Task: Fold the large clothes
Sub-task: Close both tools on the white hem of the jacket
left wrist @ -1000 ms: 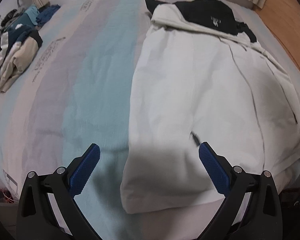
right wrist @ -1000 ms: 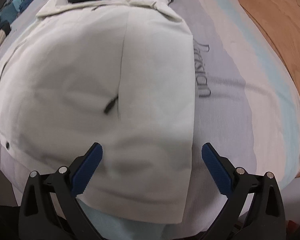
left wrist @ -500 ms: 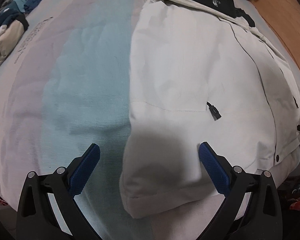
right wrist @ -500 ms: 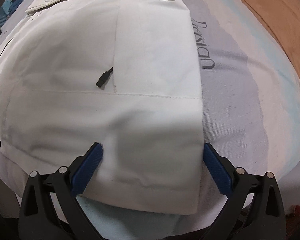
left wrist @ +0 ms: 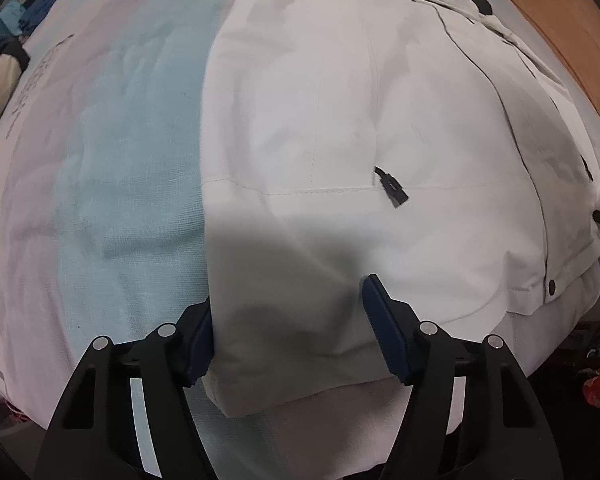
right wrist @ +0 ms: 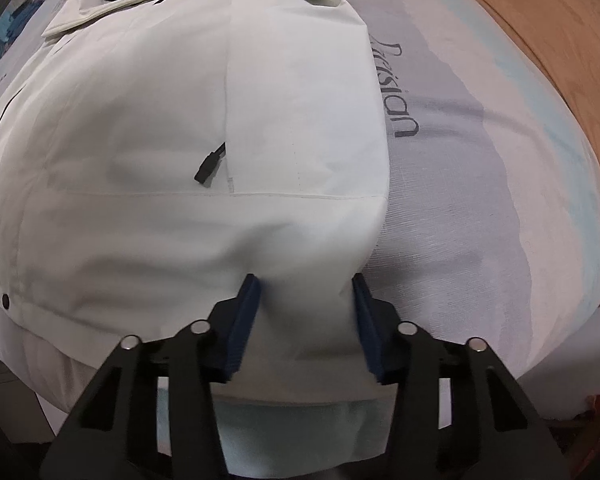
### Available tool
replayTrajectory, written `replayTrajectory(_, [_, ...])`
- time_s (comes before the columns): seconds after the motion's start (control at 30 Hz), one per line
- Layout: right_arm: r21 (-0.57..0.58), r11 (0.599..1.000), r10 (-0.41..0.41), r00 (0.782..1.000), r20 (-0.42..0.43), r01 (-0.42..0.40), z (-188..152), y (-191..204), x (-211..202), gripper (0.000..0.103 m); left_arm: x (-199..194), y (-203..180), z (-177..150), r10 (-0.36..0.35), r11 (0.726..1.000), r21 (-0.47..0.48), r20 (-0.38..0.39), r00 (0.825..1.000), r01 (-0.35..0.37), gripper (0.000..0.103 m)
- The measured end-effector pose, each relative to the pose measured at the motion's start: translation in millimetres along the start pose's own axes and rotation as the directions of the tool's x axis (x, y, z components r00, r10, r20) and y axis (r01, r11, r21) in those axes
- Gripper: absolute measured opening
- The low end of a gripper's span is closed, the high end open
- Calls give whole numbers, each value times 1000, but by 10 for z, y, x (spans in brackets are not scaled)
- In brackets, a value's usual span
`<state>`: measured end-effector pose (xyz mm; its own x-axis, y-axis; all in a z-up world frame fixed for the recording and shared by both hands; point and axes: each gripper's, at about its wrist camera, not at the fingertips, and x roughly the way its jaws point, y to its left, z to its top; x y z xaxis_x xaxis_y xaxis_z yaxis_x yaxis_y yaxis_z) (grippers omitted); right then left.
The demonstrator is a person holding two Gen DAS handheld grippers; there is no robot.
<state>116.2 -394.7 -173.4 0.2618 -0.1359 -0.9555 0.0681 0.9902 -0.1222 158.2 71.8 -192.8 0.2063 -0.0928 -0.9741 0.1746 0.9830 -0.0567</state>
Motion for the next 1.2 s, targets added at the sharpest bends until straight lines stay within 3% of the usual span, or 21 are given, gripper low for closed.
replayTrajectory(0.1, [-19, 1000, -24, 1000, -7, 23, -34, -14, 7, 49, 45, 12, 10, 26, 999, 21, -7, 1000, -26, 68])
replayTrajectory(0.27, [59, 998, -10, 999, -31, 12, -80, -186, 77, 64, 72, 11, 44, 36, 999, -35, -7, 999, -36, 71])
replayTrajectory(0.33, [78, 997, 6, 999, -35, -3, -98, -210, 98, 63, 100, 10, 45, 27, 998, -48, -14, 1000, -28, 68])
replayTrajectory(0.43, [63, 998, 19, 999, -41, -17, -77, -205, 110, 49, 103, -10, 55, 13, 998, -54, -19, 1000, -14, 59])
replayTrajectory(0.5, [45, 999, 15, 999, -47, -13, -89, -167, 89, 32, 79, -25, 60, 14, 998, -54, -22, 1000, -15, 48])
replayTrajectory(0.57, [25, 999, 25, 998, -51, -24, -129, -89, 37, 22, 46, -12, 60, 17, 998, -52, -23, 1000, -19, 29])
replayTrajectory(0.6, [17, 999, 33, 998, -50, -32, -127, -76, 9, 17, 27, -6, 61, 21, 998, -51, -23, 999, -23, 24])
replayTrajectory(0.67, [8, 999, 41, 998, -47, -41, -111, -74, -31, 15, -25, 27, 81, 17, 999, -45, -26, 1000, -18, 14])
replayTrajectory(0.77, [14, 998, 59, 997, -41, -58, -82, -77, -102, 14, -104, 46, 124, 2, 999, -38, -20, 1000, -2, 6])
replayTrajectory(0.97, [-6, 998, 70, 997, -39, -70, 4, -31, -228, 13, -272, 48, 147, -15, 1000, -11, -8, 1000, 15, 3])
replayTrajectory(1.2, [-17, 995, 98, 994, -55, -99, 154, -200, -358, 13, -517, -75, 216, 15, 999, 29, -6, 1000, -15, 3])
